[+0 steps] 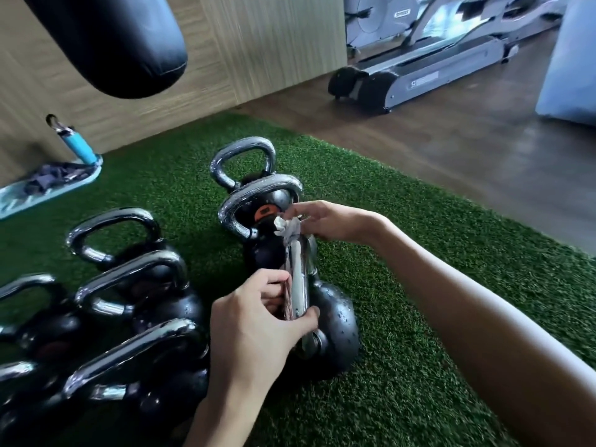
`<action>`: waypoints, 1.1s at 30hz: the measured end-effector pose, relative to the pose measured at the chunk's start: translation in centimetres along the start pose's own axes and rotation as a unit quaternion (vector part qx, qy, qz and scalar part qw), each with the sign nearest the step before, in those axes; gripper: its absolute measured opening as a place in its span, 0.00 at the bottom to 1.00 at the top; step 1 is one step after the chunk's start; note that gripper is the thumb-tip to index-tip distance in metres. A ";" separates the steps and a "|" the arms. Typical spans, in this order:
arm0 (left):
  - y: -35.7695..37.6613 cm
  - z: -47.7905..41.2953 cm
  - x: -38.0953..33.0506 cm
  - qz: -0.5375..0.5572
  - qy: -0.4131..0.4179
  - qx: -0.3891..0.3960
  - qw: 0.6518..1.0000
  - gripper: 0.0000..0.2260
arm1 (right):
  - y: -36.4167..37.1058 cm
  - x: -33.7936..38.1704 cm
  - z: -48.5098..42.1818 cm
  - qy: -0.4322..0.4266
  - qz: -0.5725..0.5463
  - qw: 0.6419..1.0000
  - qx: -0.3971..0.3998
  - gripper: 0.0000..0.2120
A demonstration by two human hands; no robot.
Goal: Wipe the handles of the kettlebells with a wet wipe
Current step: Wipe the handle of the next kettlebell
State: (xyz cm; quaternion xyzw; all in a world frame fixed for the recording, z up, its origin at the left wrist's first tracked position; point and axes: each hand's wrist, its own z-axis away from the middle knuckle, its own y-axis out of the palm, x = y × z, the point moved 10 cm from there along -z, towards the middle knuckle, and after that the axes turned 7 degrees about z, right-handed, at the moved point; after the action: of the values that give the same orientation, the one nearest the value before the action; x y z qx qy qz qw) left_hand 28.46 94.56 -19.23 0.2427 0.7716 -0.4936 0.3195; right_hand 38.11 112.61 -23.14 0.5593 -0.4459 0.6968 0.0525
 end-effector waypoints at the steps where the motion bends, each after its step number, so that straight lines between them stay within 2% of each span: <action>1: 0.0 -0.3 0.1 0.003 0.008 0.011 1.000 0.24 | 0.1 0.3 0.3 -0.013 -0.007 1.000 0.002 0.10; 5: -0.2 -1.7 0.8 0.013 0.027 0.087 0.996 0.24 | 0.2 0.7 2.1 -0.021 -0.011 1.000 0.017 0.13; 9: -0.2 -3.5 1.3 0.018 0.047 0.196 0.979 0.25 | -0.8 1.3 5.1 0.002 -0.024 0.999 -0.028 0.11; 12: -0.1 -4.8 1.8 0.040 0.056 0.230 0.971 0.22 | -0.9 0.4 7.3 0.032 -0.023 0.998 -0.058 0.11; 14: 0.0 -5.3 2.1 0.039 0.070 0.234 0.969 0.21 | -1.2 -0.6 8.5 0.059 -0.021 0.993 -0.096 0.12; 18: 0.0 -5.1 1.8 0.052 0.112 0.230 0.965 0.21 | -2.1 -1.4 10.4 0.101 -0.006 0.980 -0.173 0.06; 21: -0.9 -6.6 3.2 0.100 0.062 0.197 0.973 0.22 | -3.7 -1.7 9.6 0.130 0.066 0.969 -0.201 0.08; 24: -2.5 -10.7 4.9 0.024 0.057 0.102 0.993 0.17 | -5.4 -0.7 7.5 0.133 0.097 0.960 -0.228 0.07; 26: -3.4 -13.9 5.1 -0.049 0.079 0.041 0.995 0.13 | -6.4 0.6 5.6 0.126 0.119 0.952 -0.252 0.08; 28: -3.8 -17.3 5.3 -0.092 0.094 0.012 0.991 0.13 | -7.2 1.8 3.1 0.121 0.147 0.942 -0.275 0.08; 30: -3.6 -20.8 5.8 -0.117 0.071 0.033 0.990 0.15 | -7.8 2.7 0.4 0.120 0.174 0.931 -0.299 0.08; 33: -2.6 -25.0 6.6 -0.153 0.020 0.123 0.980 0.18 | -8.6 4.3 -3.3 0.125 0.226 0.910 -0.324 0.09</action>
State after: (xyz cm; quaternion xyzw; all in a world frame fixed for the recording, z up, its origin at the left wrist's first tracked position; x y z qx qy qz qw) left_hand 15.83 116.86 -14.78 0.1687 0.7392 -0.6230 0.1921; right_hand 39.04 118.18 -14.64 0.3042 -0.7511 0.5719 0.1276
